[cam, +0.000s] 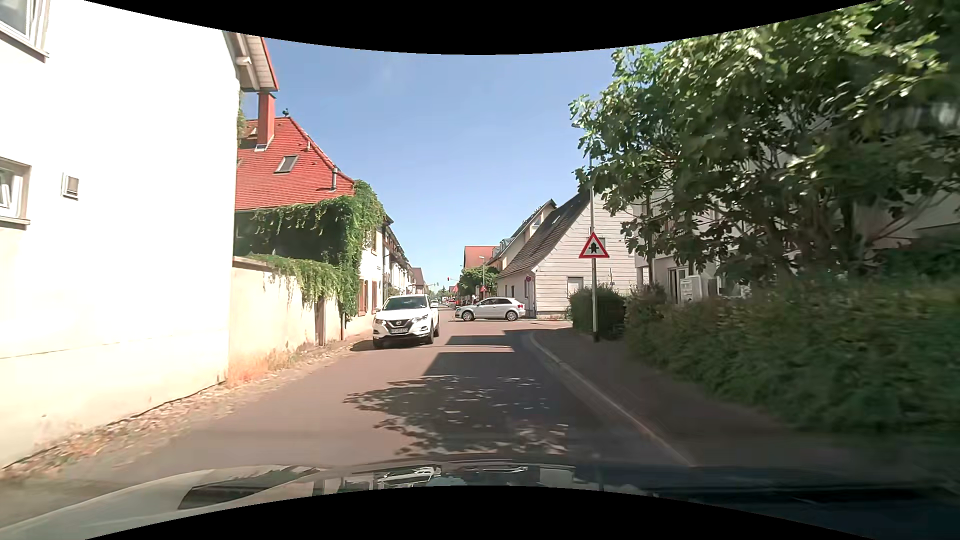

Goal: Follow the waypoints while adhering to traffic rules and regulations

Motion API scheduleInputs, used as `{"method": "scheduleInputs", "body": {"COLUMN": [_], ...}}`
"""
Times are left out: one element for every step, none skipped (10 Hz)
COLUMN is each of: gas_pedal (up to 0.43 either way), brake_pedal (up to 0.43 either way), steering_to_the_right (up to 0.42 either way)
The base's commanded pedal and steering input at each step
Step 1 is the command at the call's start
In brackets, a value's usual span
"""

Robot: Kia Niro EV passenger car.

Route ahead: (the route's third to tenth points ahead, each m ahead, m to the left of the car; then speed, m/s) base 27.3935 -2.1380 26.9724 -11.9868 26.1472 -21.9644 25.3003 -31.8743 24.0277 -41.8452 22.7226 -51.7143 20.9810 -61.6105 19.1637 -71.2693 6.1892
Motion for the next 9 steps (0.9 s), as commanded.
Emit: {"method": "scheduleInputs", "body": {"gas_pedal": [0.000, 0.000, 0.000, 0.000, 0.000, 0.000, 0.000, 0.000, 0.000], "brake_pedal": [0.000, 0.000, 0.000, 0.000, 0.000, 0.000, 0.000, 0.000, 0.000], "steering_to_the_right": [-0.002, -0.002, -0.002, -0.003, -0.006, -0.011, -0.017, -0.022, -0.024]}}
